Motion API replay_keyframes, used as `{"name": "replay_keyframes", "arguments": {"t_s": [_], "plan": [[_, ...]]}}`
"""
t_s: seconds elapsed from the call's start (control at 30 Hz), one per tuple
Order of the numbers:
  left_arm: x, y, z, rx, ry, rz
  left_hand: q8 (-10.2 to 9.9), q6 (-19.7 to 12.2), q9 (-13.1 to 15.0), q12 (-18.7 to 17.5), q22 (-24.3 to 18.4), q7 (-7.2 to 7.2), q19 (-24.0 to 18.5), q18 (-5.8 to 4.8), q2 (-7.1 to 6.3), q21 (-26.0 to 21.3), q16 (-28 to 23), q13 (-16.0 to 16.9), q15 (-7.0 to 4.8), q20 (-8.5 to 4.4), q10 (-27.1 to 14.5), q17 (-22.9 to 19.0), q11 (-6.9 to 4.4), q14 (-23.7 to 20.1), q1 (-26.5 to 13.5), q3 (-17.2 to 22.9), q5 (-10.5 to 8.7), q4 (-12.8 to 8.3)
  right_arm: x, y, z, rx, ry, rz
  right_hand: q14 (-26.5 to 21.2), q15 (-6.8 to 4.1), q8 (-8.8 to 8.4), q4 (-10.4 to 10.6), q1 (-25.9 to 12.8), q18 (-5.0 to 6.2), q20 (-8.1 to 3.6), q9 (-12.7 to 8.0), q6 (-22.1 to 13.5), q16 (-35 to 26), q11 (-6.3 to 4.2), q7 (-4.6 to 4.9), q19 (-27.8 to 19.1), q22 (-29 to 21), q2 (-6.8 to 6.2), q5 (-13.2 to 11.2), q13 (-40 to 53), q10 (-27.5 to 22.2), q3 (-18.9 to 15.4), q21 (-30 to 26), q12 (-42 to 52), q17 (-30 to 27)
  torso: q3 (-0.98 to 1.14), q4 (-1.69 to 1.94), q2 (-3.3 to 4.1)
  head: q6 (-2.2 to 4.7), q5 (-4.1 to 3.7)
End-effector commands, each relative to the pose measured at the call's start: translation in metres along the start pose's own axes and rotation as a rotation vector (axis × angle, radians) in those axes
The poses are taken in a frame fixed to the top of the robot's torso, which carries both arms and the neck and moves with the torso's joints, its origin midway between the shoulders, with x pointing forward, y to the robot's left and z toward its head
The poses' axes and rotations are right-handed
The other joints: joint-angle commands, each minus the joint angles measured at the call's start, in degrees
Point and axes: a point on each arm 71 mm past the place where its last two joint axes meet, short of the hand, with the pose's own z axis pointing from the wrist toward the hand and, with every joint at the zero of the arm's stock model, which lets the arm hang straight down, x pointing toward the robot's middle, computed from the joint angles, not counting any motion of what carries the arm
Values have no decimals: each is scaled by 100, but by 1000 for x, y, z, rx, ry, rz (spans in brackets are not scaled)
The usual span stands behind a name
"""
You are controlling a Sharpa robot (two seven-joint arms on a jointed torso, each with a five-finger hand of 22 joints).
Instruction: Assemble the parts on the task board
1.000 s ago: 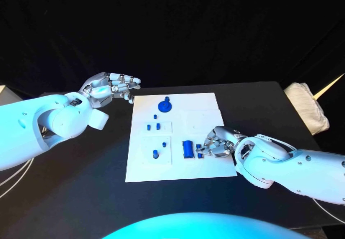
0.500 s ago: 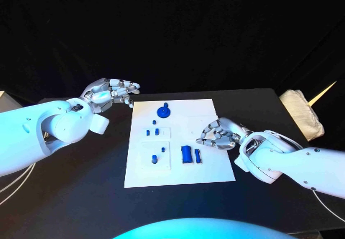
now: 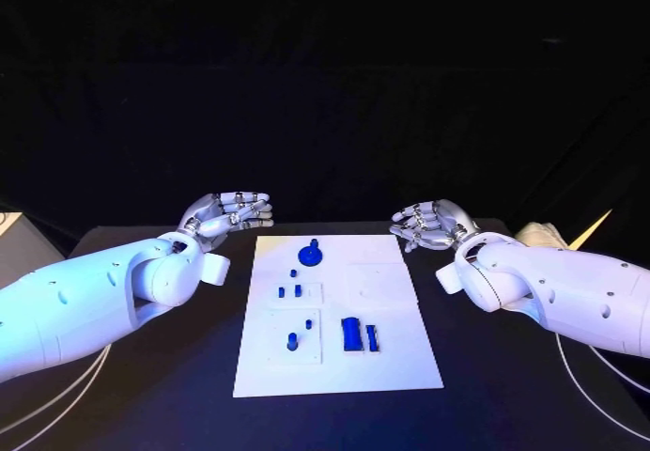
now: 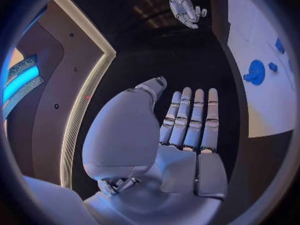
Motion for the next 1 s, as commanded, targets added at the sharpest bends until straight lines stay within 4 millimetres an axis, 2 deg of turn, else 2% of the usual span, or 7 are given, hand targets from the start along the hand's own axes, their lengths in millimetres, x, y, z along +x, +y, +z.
{"name": "replay_keyframes", "arguments": {"t_s": [0.03, 0.13, 0.17, 0.43, 0.47, 0.5, 1.0], "plan": [[-6, 1, 5, 71, -86, -33, -32, -32, -55, -181, -121, 20, -22, 8, 18, -135, -207, -5, -9, -5, -10, -53, 11, -16, 79, -33, -26, 7, -3, 2, 9, -50, 5, 171, -569, 207, -65, -26, -14, 46, 168, -120, -10, -849, 160, 88, -439, -649, -125, -20, -996, -10, 373, -469, -601, -571, -14, 56, -64, 149, 11], [-7, 5, 7, 71, -98, -33, -27, -15, -71, -230, -162, 37, -17, 1, 34, -177, -272, -4, -14, -3, 7, -72, 9, -16, 83, -34, -25, 6, -5, 2, 14, -60, -2, 179, -702, 336, -149, -144, -82, 64, 342, -242, 35, -1518, 211, 166, -740, -1406, -178, -31, -1865, 63, 653, -485, -1016, -1187, -3, 67, -74, 215, 30], [-3, 7, 5, 15, -43, -8, -675, -4958, -1993, -1061, -1952, -868, -4237, -968, 1117, -961, -2088, -372, -911, -1657, -5655, -1260, -962, -4348, -2444, -2198, -1283, -1211, -4, -1, 11, -11, -22, 67, -6145, -210, -1506, -1399, -2490, -975, -813, -2783, -4822, -4080, -557, -969, -2389, -5489, 1043, -699, -4597, -5635, -2193, -823, -2312, -4820, -7, 31, -38, 118, 11], [8, 11, 1, 11, -79, 0, -675, -4958, -1993, -1061, -1952, -868, -4237, -968, 1117, -961, -2088, -372, -911, -1657, -5655, -1260, -962, -4348, -3927, -2198, -1283, -1211, 16, 5, -1, -25, -53, 175, -6145, -210, -1506, -1399, -3949, -975, -813, -2783, -4822, -4080, -557, -969, -6401, -5489, 1043, -699, -4597, -5635, -2193, -823, -2312, -4820, 139, 71, -235, 349, 79], [11, 12, -1, 10, -87, 2, -675, -4958, -1993, -1061, -1952, -868, -4237, -968, 1117, -961, -2088, -372, -911, -1657, -5655, -1260, -962, -4348, -4147, -2198, -1283, -1211, 20, 6, -4, -27, -60, 199, -6145, -210, -1506, -1399, -8109, -975, -813, -2783, -4822, -4080, -557, -969, -6401, -5489, 1043, -699, -4597, -5635, -2193, -823, -2312, -4820, 163, 78, -267, 386, 89], [14, 13, -2, 9, -96, 4, -675, -4958, -1993, -1061, -1952, -868, -4237, -968, 1117, -961, -2088, -372, -911, -1657, -5655, -1260, -962, -4348, -8217, -2198, -1283, -1211, 25, 7, -7, -28, -69, 225, -6145, -210, -1506, -1399, -8109, -975, -813, -2783, -4822, -4080, -557, -969, -6401, -5489, 1043, -699, -4597, -5635, -2193, -823, -2312, -4820, 182, 83, -293, 417, 98], [72, 20, -38, -13, -277, 57, -675, -4958, -1993, -1061, -1952, -868, -4237, -968, 1117, -961, -2088, -372, -911, -1657, -5655, -1260, -962, -4348, -8217, -2198, -1283, -1211, 67, 26, -46, 0, -162, 469, -6145, -210, -1506, -1399, -8109, -975, -813, -2783, -4822, -4080, -557, -969, -6401, -5489, 1043, -699, -4597, -5635, -2193, -823, -2312, -4820, 226, 95, -352, 485, 119]]}}
